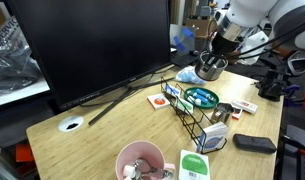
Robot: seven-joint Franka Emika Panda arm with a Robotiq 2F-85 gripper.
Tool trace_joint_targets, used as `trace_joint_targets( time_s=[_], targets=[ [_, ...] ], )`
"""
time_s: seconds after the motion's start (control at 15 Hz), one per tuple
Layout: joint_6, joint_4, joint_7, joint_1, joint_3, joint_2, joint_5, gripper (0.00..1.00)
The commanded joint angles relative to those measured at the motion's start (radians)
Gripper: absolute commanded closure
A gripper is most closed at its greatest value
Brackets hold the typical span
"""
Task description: Move the silver bowl to the right side of the desk
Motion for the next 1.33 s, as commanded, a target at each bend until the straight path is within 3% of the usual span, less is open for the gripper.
trace_joint_targets(
  time_s=[0.0,0.2,0.4,0.73,0.8,0.87,1.2,1.27],
  targets=[
    [-0.004,0.011,-0.116,-0.034,-0.015,0.029,0.175,0.98],
    [-0.012,0.033,-0.187,-0.074,-0.052,0.067,0.298,0.98],
    [-0.024,0.065,-0.196,-0.118,-0.095,0.103,0.340,0.98],
    [-0.066,0.116,-0.141,-0.165,-0.162,0.166,0.337,0.98],
    [-0.050,0.116,-0.098,-0.168,-0.177,0.168,0.293,0.98],
    [-0.029,0.090,-0.149,-0.163,-0.175,0.158,0.319,0.93],
    [-0.029,0.103,-0.114,-0.161,-0.183,0.172,0.315,0.93],
    [-0.029,0.103,-0.114,-0.161,-0.183,0.172,0.315,0.98]
  ],
)
